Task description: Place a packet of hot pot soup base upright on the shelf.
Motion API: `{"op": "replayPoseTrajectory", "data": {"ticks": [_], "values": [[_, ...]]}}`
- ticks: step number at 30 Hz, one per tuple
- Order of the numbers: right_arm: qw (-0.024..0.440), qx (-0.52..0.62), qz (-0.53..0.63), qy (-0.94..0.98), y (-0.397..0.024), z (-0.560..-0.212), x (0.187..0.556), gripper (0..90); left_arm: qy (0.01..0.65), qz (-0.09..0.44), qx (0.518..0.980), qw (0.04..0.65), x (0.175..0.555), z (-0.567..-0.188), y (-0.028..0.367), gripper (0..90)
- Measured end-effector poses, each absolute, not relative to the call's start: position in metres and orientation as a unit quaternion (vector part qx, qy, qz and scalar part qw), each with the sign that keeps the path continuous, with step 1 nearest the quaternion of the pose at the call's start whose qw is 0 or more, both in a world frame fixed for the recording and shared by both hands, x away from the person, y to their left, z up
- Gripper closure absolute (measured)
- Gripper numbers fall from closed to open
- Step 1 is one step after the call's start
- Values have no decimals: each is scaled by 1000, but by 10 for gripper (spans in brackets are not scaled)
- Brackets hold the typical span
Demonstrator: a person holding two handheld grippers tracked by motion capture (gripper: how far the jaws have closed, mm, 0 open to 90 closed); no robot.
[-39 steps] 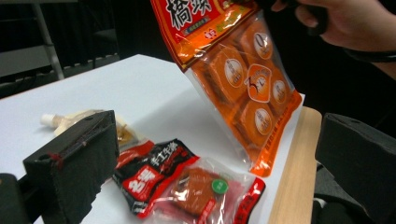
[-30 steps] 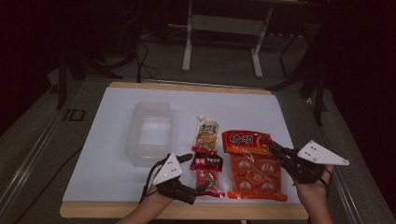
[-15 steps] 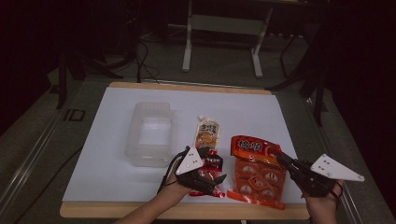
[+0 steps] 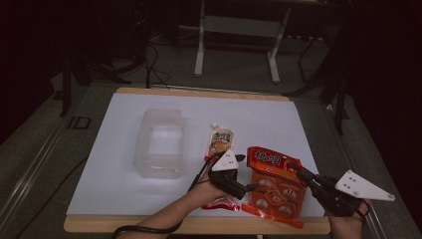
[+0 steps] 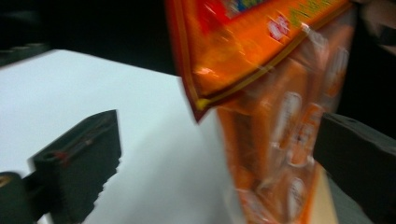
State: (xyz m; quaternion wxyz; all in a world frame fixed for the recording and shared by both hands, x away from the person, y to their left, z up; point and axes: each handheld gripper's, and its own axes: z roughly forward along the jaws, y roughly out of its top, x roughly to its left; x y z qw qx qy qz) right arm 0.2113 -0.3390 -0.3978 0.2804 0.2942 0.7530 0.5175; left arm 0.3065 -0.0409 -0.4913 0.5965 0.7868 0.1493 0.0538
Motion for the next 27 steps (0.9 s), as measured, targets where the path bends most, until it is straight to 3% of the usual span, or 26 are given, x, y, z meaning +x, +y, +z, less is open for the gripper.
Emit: {"op": "replayPoseTrajectory", "data": {"ticks": [9,23,27], "values": [[279,289,519,755,-335,-396,214,878,118,-19,780,614,324,-499,-57,179],[277,303,520,749,-337,-397,219,876,78,-66,783,614,321,-495,-64,686],[272,313,520,747,-341,-399,224,873,71,-60,790,606,319,-490,-65,713]]}}
